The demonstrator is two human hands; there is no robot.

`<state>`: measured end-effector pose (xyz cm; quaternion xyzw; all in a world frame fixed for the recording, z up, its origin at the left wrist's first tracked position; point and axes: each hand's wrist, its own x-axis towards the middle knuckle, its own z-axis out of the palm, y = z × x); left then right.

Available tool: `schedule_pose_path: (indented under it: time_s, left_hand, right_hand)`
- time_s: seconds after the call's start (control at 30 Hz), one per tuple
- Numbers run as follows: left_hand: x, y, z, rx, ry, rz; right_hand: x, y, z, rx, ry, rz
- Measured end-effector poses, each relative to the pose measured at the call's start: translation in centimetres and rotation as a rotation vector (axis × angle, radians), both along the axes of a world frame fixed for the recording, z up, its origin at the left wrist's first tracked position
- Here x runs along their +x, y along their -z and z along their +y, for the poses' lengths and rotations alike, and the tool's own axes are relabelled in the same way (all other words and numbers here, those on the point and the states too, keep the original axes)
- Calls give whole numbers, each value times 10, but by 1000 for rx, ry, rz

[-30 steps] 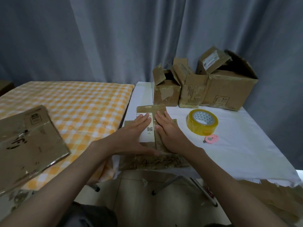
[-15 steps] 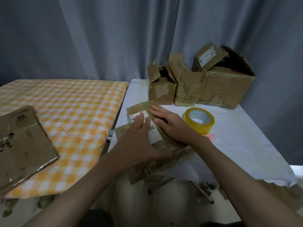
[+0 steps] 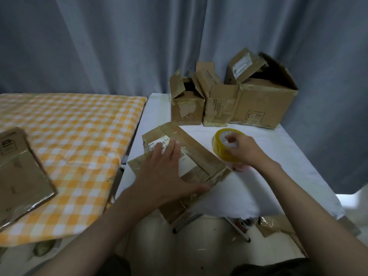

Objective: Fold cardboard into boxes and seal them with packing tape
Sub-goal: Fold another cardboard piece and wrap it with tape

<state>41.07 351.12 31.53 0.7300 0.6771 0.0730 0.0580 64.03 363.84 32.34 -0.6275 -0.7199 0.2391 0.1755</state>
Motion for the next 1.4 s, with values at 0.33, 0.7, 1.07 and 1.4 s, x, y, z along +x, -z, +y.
schedule_pose_path:
  time_s: [0.33,0.7,1.07,1.4]
  left_hand:
    - [-29,-6,7,158,215,-45]
    - [13,0,10,90,74,-62]
    - [9,-50,33,533,193,-535]
    - [20,-97,32,769,378,-707]
  right_hand:
    - [6,4,-19,290,45,-162]
    - [6,-40,-46,267,-66,250]
    - [-3,-71,-69,294,-218,87]
    - [-7,-103,-88,320,-309,85]
